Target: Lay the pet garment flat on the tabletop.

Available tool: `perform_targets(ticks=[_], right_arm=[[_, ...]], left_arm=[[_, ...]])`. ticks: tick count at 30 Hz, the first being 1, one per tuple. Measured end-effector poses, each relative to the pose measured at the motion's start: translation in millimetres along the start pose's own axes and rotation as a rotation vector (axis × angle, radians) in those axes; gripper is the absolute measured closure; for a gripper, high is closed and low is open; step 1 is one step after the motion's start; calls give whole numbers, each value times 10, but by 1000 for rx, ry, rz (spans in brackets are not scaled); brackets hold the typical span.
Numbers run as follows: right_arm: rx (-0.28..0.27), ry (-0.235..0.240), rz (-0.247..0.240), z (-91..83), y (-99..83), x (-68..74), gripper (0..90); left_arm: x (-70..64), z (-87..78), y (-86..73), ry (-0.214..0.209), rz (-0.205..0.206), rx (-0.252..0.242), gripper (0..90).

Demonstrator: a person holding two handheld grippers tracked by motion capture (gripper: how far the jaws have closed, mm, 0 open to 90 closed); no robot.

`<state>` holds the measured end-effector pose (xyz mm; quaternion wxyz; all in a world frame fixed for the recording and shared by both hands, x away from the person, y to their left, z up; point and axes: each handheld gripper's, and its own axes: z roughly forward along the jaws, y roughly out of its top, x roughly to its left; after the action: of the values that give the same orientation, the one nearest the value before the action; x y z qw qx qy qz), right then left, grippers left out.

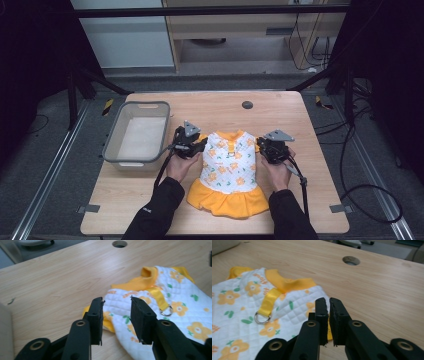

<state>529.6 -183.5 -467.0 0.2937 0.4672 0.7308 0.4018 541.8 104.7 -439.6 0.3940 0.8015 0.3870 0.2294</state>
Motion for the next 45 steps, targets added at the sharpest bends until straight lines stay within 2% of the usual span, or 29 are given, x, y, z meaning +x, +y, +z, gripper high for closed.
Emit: perform_targets(ticks=[2,5,9,10,13,15,18,21,23,27,29,32,36,40,45], right_arm=[[10,43,-1,51,14,25,899],[29,88,2,143,-2,74,900],[115,114,-24,272,-107,135,900],[133,114,-37,297,-135,135,900],[179,122,-33,351,-211,129,900],[170,125,-22,358,-216,115,900],[165,106,-41,386,-209,96,900],[157,102,-24,411,-203,87,900],[151,107,-25,384,-193,91,899],[102,154,-29,180,-129,118,900],[82,185,-36,31,-108,144,900],[75,225,-43,-137,-119,194,900],[87,264,-86,-301,-217,298,900],[127,262,-101,-304,-362,322,895],[184,246,-98,-223,-468,304,896]], left_arm=[[-65,62,-25,-5,25,27,659],[-135,211,-128,-8,55,94,681],[-147,326,-310,-28,47,163,710],[-148,335,-349,-33,48,167,713],[-144,325,-416,-42,42,163,717],[-150,321,-431,-40,44,166,724],[-168,321,-448,-28,44,154,725],[-164,313,-449,-18,36,141,698],[-148,253,-432,-36,11,123,678],[-145,12,-355,-72,6,73,666],[-183,-109,-339,-93,19,68,665],[-296,-244,-397,-143,53,93,665],[-426,-281,-553,-172,84,142,668],[-502,-260,-705,-164,120,194,671],[-525,-310,-784,-179,107,209,669]])
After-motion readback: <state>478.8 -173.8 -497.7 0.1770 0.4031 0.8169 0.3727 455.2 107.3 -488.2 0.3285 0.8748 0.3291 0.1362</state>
